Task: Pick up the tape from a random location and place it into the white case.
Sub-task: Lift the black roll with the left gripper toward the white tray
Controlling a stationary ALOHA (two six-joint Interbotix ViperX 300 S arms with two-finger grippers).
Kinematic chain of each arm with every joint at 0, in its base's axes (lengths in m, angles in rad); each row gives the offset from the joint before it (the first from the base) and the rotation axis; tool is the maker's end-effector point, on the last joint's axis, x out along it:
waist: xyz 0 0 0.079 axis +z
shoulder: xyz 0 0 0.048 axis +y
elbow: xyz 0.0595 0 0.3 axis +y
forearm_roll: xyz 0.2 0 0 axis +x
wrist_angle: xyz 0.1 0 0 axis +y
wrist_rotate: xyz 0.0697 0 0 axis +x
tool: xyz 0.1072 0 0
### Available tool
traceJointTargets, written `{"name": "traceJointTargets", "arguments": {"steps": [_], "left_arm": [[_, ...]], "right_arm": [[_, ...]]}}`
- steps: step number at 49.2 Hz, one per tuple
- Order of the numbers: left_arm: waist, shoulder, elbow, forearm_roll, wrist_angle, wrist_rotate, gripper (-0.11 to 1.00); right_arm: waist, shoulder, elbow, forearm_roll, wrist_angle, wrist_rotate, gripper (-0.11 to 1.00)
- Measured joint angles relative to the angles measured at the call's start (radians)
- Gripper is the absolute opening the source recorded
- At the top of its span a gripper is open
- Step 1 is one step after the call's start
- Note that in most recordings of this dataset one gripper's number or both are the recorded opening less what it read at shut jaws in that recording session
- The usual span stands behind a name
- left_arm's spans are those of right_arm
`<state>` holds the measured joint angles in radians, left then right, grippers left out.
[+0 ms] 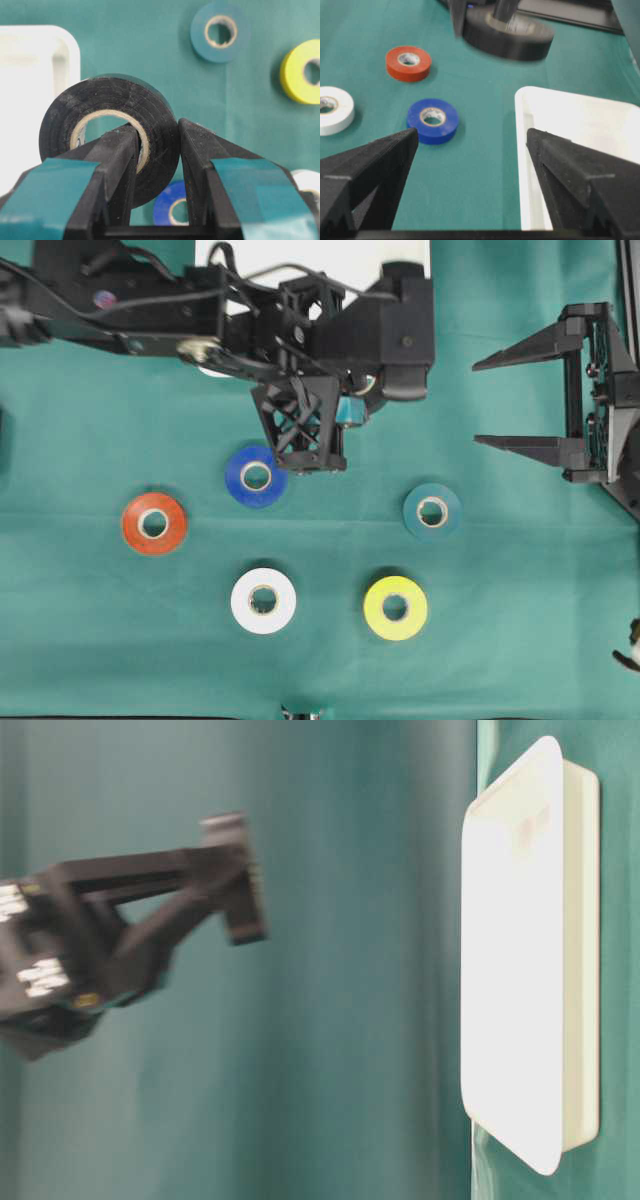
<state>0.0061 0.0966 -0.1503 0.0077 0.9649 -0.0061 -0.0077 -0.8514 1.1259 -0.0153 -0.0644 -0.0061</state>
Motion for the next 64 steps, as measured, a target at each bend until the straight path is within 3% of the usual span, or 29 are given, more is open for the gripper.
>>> {"name": "traceJointTargets", "arguments": {"steps": [64], "left_arm": [[0.006,-0.041,-0.017,0.002,0.035,0.002,0.22]], "right_arm": [[0.0,0.002,0.0,-0.002,0.0,0.0,0.89]]}}
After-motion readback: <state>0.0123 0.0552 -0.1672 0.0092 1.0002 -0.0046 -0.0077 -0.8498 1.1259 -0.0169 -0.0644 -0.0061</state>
